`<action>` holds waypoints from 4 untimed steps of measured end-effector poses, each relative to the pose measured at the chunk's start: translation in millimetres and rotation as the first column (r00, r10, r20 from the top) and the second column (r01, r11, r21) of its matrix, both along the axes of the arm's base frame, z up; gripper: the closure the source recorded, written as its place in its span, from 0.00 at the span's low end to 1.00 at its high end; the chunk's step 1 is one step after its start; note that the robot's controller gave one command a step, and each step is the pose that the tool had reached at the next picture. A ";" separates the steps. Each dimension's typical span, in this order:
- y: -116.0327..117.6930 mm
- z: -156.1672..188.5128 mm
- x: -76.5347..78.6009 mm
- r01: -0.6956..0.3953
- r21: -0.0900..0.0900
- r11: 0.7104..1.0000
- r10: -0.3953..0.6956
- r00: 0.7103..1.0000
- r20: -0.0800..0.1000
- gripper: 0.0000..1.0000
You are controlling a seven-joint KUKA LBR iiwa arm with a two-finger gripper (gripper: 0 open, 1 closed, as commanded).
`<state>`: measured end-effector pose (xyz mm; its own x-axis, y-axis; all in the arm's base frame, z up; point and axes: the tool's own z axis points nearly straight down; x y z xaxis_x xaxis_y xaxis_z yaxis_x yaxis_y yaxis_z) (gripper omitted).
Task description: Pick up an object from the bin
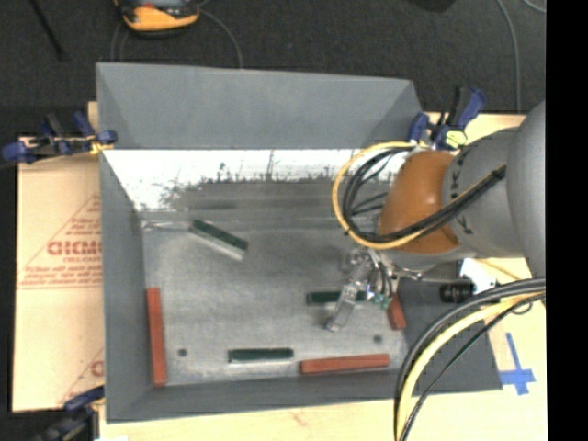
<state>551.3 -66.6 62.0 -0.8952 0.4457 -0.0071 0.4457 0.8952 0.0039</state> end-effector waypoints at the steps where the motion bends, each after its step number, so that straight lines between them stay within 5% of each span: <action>1: 4.9 6.2 -3.0 0.010 -0.003 1.000 -0.010 1.000 -0.005 0.00; 2: 20.1 8.8 2.1 0.070 -0.002 0.998 -0.070 0.998 -0.001 1.00; 4: 20.0 12.4 0.7 0.069 -0.002 0.998 -0.069 0.998 -0.006 1.00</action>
Offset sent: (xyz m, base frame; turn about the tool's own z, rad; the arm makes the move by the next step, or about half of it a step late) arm 0.0007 0.0212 0.0080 0.0737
